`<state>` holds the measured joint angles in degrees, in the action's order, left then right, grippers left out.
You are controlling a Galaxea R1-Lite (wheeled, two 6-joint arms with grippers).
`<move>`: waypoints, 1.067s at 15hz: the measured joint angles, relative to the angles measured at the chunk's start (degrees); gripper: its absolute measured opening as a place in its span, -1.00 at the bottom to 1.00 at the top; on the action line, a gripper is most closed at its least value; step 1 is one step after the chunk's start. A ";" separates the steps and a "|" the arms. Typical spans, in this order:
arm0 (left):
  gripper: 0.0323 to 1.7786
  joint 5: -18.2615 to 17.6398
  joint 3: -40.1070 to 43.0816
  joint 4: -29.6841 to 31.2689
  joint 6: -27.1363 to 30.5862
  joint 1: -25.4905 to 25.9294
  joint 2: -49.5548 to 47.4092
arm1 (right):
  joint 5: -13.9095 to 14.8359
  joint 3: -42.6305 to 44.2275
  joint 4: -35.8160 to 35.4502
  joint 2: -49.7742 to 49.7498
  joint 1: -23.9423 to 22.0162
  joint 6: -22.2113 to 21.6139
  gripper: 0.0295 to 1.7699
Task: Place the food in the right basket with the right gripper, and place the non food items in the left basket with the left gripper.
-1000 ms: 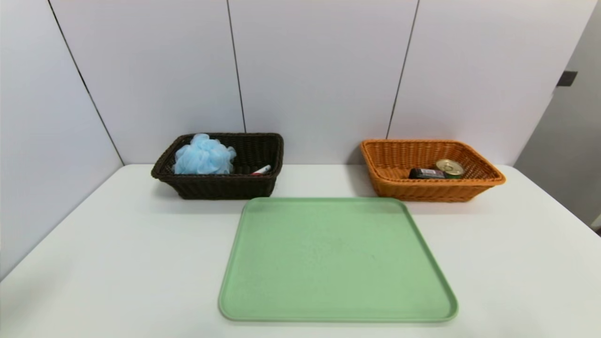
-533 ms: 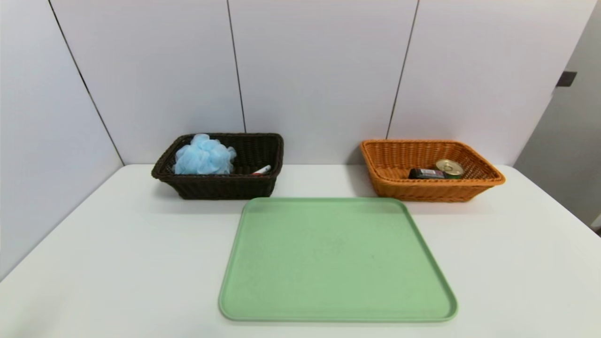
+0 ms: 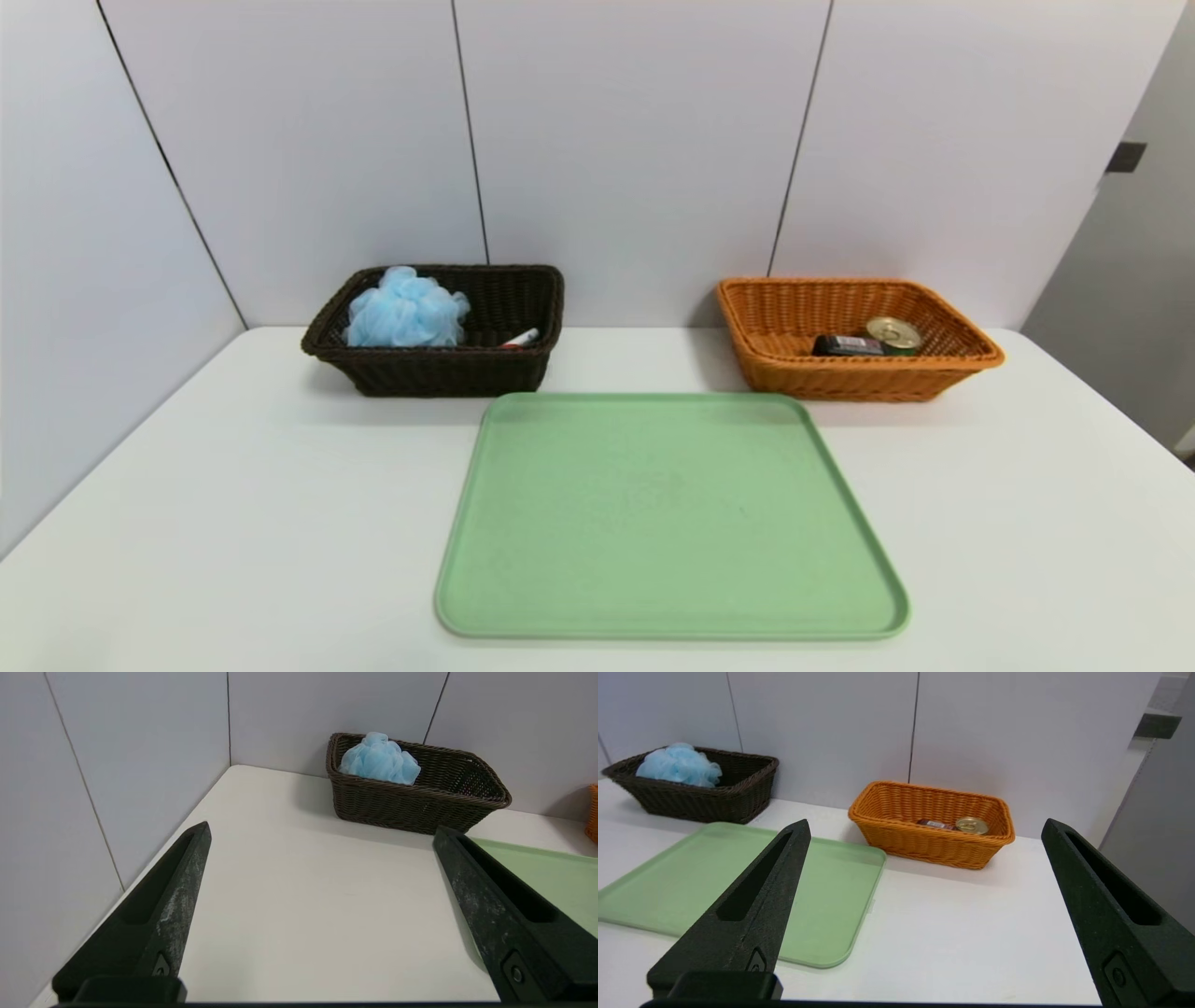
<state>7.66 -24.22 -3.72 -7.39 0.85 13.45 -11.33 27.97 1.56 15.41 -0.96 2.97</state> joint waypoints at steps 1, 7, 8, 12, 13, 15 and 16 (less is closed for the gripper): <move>0.90 0.33 -0.13 -0.24 -1.26 0.05 -0.88 | -1.16 -0.51 0.11 -0.80 0.11 -0.02 0.93; 0.90 0.59 -1.07 1.74 2.95 -0.23 -4.80 | -3.77 -3.68 1.88 -8.63 0.30 0.07 0.93; 0.90 0.50 -1.33 1.77 4.45 -0.34 -5.53 | -3.80 -3.66 3.25 -9.96 0.34 0.18 0.93; 0.90 -1.29 -0.72 1.49 8.84 -0.67 -9.87 | -4.02 -3.80 4.34 -14.15 0.44 0.38 0.93; 0.90 -2.18 -0.11 1.46 9.58 -0.76 -11.19 | -4.27 -3.85 3.93 -14.62 0.44 0.38 0.93; 0.90 -2.39 0.13 3.25 10.14 -0.93 -12.54 | -4.71 -3.63 2.07 -15.19 0.44 0.40 0.93; 0.90 -2.69 0.63 5.36 10.39 -0.95 -12.98 | -4.82 -3.83 -0.09 -15.31 0.48 0.40 0.93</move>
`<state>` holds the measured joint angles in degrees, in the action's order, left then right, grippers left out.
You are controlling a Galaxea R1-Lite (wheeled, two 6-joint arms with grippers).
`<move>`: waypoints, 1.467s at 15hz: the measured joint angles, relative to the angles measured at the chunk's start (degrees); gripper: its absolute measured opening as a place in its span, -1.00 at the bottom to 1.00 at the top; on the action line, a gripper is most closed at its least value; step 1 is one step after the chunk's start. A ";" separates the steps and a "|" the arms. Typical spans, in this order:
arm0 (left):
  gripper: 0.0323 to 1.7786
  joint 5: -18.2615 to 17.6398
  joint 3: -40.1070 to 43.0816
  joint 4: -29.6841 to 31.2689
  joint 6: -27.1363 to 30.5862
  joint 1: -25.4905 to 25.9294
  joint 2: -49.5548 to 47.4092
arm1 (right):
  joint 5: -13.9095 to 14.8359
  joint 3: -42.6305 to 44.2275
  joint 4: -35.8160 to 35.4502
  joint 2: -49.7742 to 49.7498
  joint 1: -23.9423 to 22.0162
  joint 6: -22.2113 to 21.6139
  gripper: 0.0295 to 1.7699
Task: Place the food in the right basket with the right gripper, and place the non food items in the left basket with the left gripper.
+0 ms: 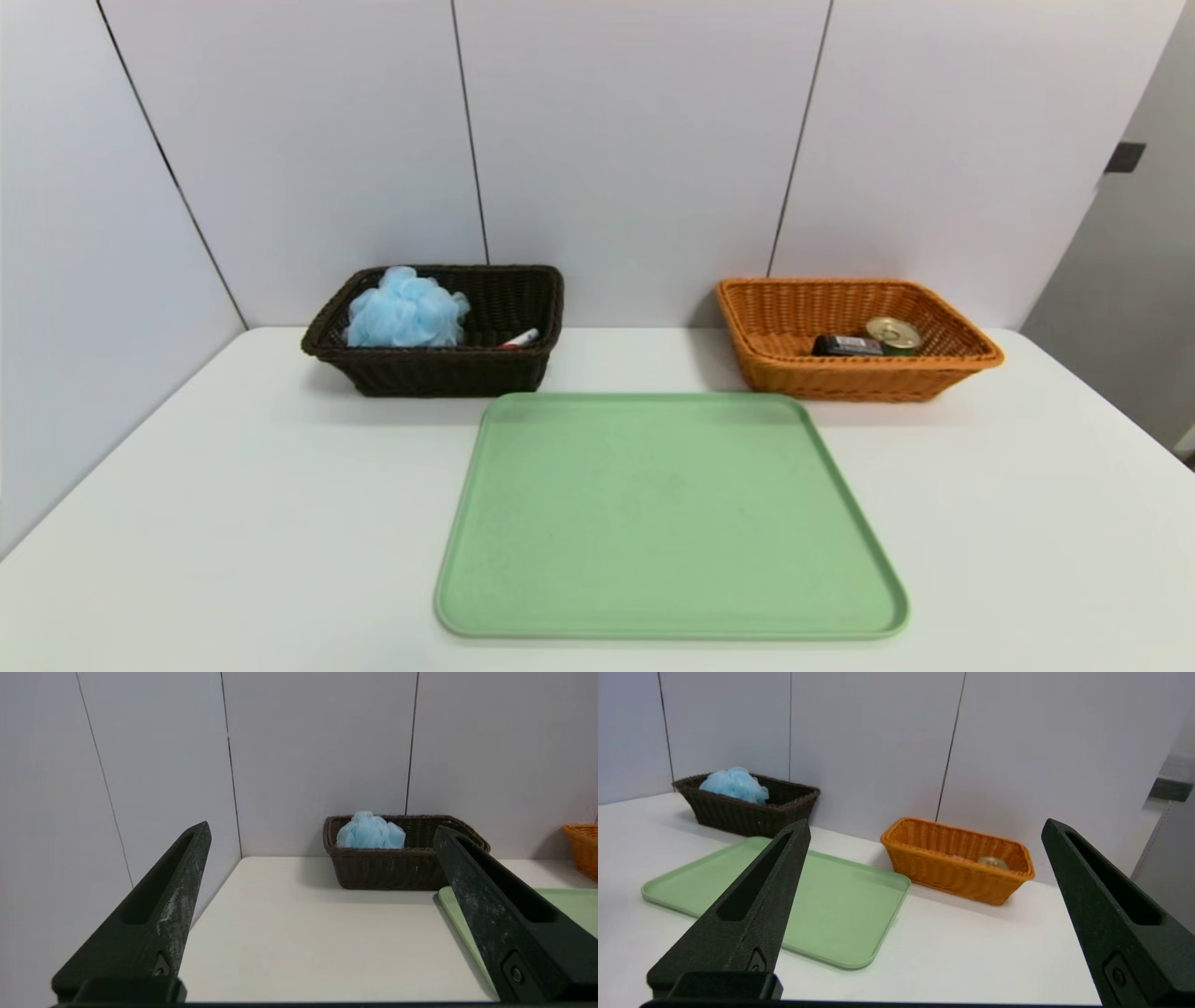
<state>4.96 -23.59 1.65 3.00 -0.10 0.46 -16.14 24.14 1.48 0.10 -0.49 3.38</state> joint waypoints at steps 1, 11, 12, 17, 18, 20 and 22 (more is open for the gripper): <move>0.90 -0.22 0.96 1.88 0.24 -0.01 -0.26 | 0.07 -1.10 -2.62 -0.10 0.05 0.00 0.93; 0.90 -1.17 17.36 14.92 1.54 -0.06 -0.51 | 2.78 -19.63 -19.71 -0.17 0.05 5.83 0.93; 0.90 -1.13 18.82 15.91 1.71 -0.06 -0.54 | 3.30 -21.05 -19.75 -0.17 0.05 6.13 0.93; 0.90 -1.05 23.34 14.29 4.79 -0.06 -0.54 | 10.89 -24.03 -14.26 -0.17 0.05 8.02 0.93; 0.90 -1.06 23.45 12.04 4.79 -0.06 -0.54 | 11.18 -24.06 -12.19 -0.17 0.05 8.08 0.93; 0.90 -1.02 23.54 8.48 4.50 -0.06 -0.54 | 11.63 -24.11 -7.78 -0.17 0.05 8.11 0.93; 0.90 -1.90 23.56 6.12 4.27 -0.06 -0.54 | 12.76 -24.11 -3.34 -0.15 0.05 7.62 0.93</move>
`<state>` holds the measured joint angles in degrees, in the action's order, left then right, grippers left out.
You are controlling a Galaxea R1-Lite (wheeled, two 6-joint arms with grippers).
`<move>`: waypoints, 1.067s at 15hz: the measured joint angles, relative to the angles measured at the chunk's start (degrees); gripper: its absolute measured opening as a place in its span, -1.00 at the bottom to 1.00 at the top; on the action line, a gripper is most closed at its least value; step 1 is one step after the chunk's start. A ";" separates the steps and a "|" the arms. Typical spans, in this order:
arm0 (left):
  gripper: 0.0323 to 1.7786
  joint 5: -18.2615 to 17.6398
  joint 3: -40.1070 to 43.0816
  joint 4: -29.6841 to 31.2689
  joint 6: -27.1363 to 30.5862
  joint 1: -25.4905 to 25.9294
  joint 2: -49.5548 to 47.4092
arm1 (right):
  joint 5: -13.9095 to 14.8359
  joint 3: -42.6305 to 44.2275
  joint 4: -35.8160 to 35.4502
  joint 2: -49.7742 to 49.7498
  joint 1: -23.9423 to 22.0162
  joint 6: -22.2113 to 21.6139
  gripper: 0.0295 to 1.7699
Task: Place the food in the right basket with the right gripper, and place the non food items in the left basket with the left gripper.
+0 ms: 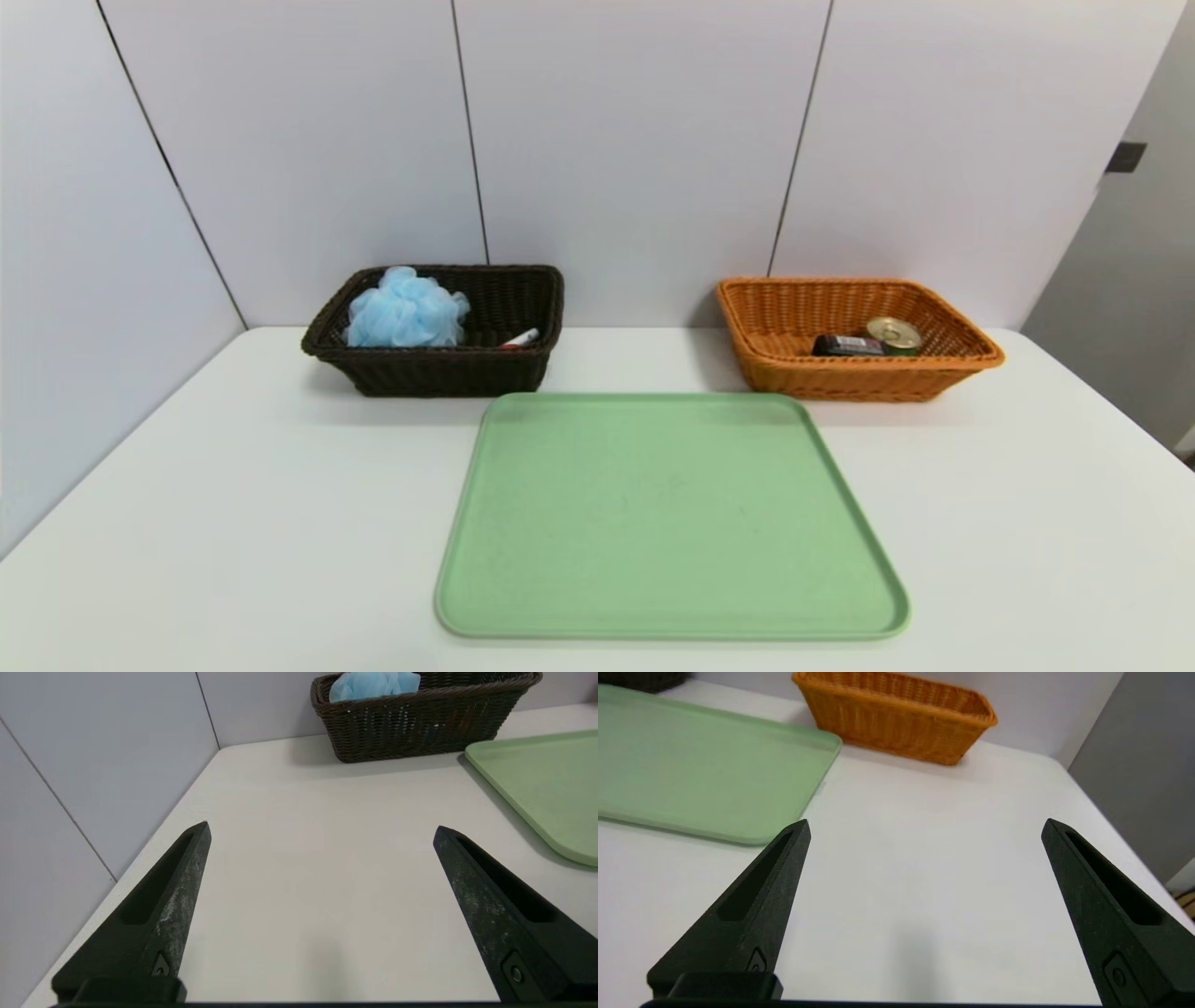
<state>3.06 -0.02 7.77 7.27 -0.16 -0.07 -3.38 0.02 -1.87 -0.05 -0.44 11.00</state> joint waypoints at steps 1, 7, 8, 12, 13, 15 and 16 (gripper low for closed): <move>0.90 -1.11 0.02 -0.88 -0.05 -0.02 0.00 | 0.11 0.00 2.16 -0.02 0.00 -0.22 0.93; 0.90 -3.99 -0.30 -8.73 -4.95 0.00 0.00 | 2.65 0.16 2.13 -0.02 0.11 -9.26 0.93; 0.90 -3.30 -0.33 -8.62 -6.34 0.00 0.00 | 2.80 0.16 2.13 -0.02 0.11 -10.15 0.93; 0.90 -2.68 -0.33 -8.40 -8.31 0.00 0.00 | 3.38 0.07 1.87 -0.02 0.11 -11.09 0.93; 0.90 -2.66 -0.33 -8.39 -8.31 0.00 0.00 | 3.38 0.05 1.87 -0.02 0.09 -11.07 0.93; 0.90 -2.71 -0.33 -8.39 -8.31 0.00 0.00 | 3.35 0.02 1.87 -0.02 0.09 -11.07 0.93; 0.90 -2.73 -0.30 -8.39 -8.25 0.00 0.00 | 3.35 0.02 1.87 -0.02 0.09 -11.07 0.93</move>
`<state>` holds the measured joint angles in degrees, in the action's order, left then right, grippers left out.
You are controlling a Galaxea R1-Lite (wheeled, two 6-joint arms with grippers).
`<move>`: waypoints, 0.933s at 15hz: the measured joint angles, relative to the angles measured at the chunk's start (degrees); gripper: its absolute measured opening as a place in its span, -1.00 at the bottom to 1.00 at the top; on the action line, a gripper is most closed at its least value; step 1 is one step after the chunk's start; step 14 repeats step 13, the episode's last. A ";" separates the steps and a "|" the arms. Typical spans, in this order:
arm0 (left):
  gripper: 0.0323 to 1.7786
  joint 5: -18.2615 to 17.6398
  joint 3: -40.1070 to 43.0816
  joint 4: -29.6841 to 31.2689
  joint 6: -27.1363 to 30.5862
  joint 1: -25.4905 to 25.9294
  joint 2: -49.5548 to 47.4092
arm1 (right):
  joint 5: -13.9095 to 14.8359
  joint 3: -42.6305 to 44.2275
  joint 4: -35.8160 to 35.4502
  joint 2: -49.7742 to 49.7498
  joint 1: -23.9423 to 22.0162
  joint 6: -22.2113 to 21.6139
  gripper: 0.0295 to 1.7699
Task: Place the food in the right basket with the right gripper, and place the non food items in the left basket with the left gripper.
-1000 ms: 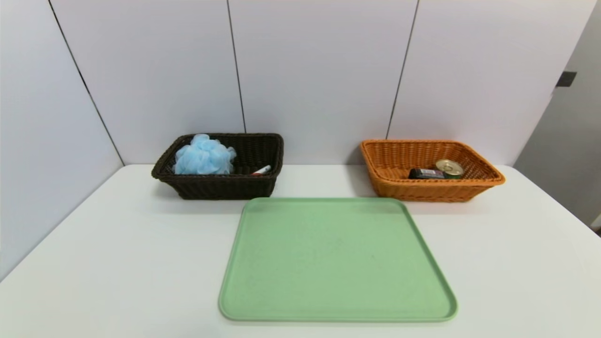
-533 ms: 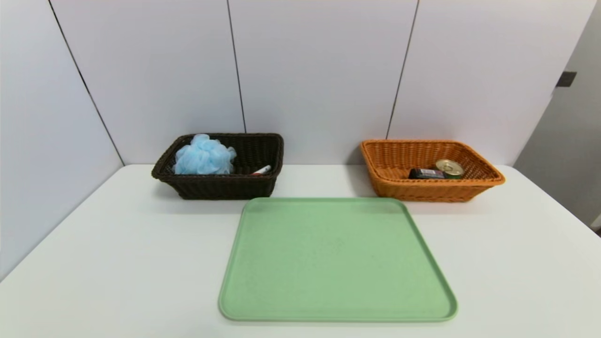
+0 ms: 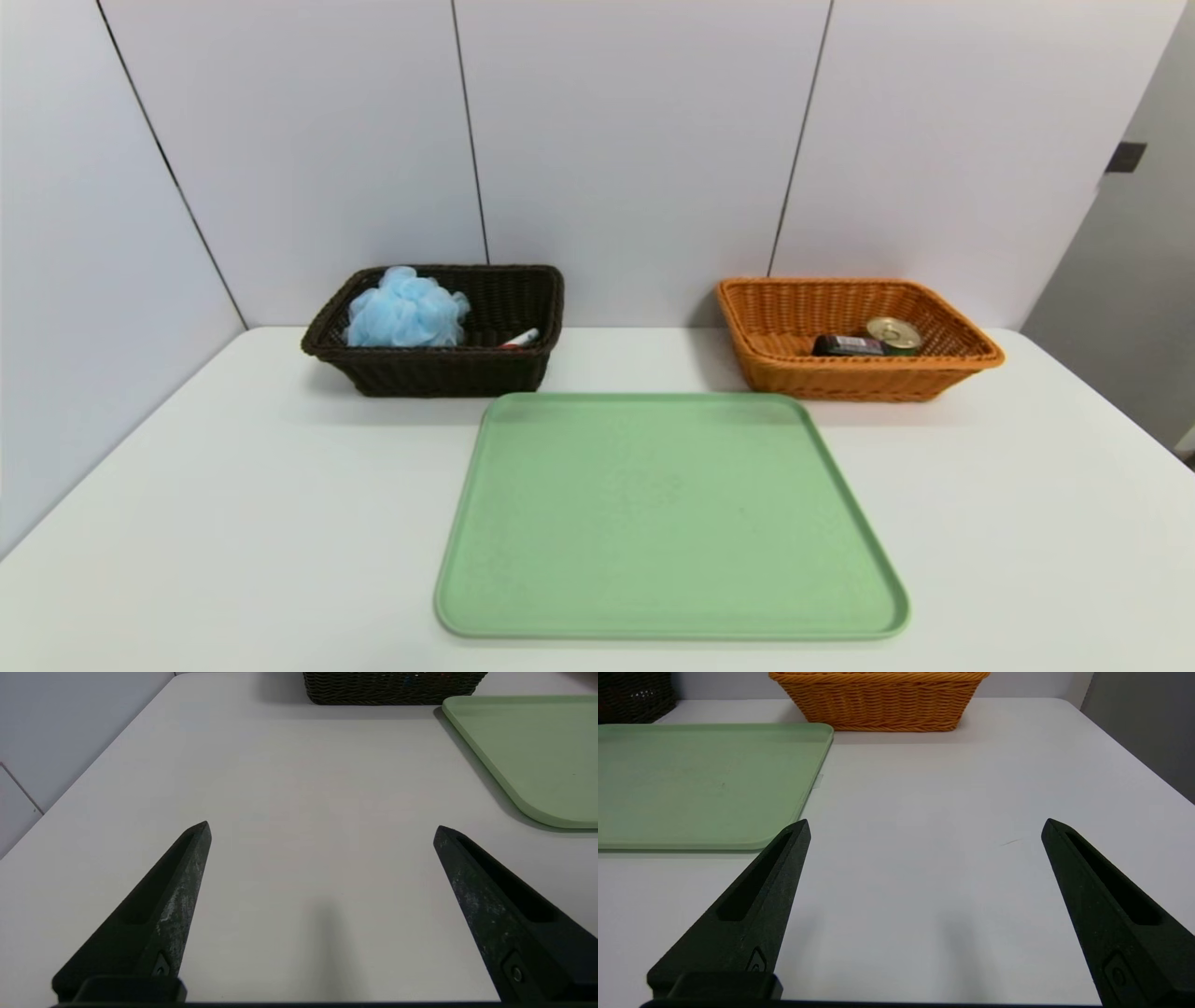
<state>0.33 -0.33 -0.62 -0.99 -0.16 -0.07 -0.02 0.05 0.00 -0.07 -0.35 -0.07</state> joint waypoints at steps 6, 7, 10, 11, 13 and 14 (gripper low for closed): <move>0.90 -0.02 0.02 0.00 0.00 0.00 0.00 | 0.02 -0.05 -0.07 0.00 0.00 0.05 0.93; 0.90 0.00 0.02 0.00 0.02 0.00 0.00 | 0.02 -0.05 -0.07 0.00 0.00 0.07 0.93; 0.90 0.00 0.02 0.00 0.02 0.00 0.00 | 0.02 -0.05 0.05 0.00 0.00 0.02 0.93; 0.90 -0.02 0.02 0.00 0.00 0.00 0.00 | 0.02 -0.05 0.02 0.00 0.00 0.02 0.93; 0.90 0.00 0.02 0.00 0.00 0.00 0.00 | 0.02 -0.05 0.00 0.00 0.00 0.00 0.93; 0.90 0.00 0.02 0.00 0.00 0.00 0.00 | 0.02 -0.05 0.00 0.00 0.00 0.00 0.93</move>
